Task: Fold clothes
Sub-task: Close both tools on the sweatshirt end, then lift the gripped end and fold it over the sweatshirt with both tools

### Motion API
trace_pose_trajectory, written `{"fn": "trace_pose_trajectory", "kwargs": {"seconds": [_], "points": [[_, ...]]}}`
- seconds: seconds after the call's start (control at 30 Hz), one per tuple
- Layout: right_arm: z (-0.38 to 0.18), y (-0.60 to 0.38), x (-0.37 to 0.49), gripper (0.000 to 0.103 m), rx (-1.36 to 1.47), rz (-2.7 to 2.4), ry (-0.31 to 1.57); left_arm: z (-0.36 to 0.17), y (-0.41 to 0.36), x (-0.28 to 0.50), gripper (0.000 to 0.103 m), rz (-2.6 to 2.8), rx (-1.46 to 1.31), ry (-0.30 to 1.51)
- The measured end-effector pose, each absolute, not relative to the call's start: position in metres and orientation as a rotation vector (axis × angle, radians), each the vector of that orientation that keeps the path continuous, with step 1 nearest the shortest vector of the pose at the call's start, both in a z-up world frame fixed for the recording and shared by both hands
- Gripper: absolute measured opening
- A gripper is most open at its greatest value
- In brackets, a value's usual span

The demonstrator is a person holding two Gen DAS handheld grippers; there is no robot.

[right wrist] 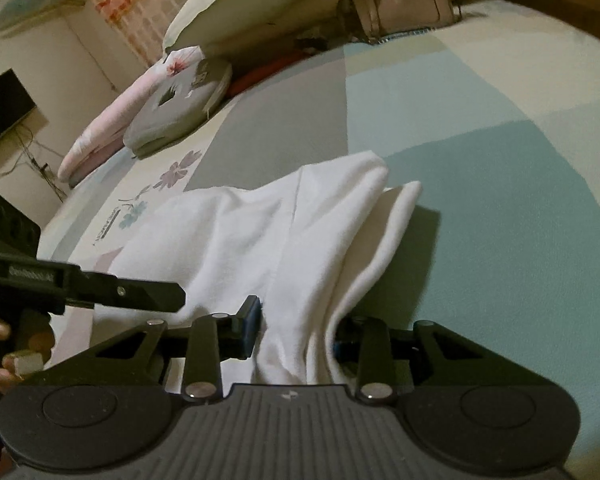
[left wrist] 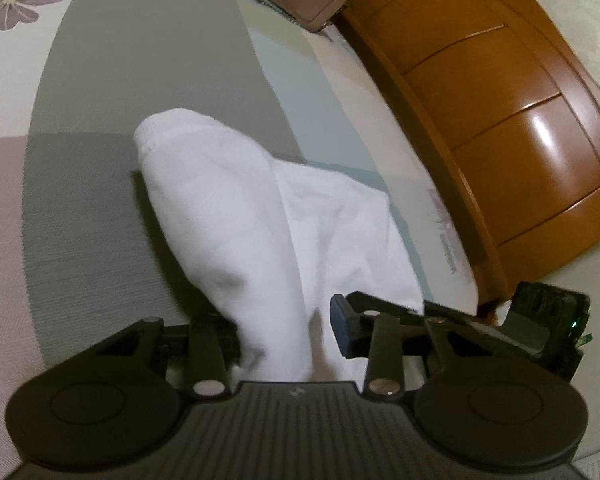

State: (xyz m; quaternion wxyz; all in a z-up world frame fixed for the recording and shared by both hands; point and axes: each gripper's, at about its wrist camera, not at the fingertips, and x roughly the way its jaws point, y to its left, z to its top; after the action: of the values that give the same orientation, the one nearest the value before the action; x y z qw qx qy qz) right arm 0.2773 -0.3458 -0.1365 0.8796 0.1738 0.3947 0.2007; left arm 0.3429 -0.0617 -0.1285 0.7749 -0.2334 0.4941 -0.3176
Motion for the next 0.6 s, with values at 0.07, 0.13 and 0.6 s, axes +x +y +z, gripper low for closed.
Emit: {"fn": "trace_pose_trajectory", "kwargs": {"seconds": [0.07,0.13,0.6], "points": [[-0.132,-0.346,0.275,0.038,0.349,0.418,0.814,-0.124,-0.062,0.343,0.035,-0.698,-0.507,1.063],[-0.128,-0.349,0.271,0.038,0.333,0.417,0.806,-0.119,-0.065,0.341,0.034,-0.708,-0.507,1.057],[-0.080,-0.414,0.239,0.038,0.254,0.307,0.679,-0.084,-0.155,0.348,0.034,-0.858,-0.533,1.033]]}}
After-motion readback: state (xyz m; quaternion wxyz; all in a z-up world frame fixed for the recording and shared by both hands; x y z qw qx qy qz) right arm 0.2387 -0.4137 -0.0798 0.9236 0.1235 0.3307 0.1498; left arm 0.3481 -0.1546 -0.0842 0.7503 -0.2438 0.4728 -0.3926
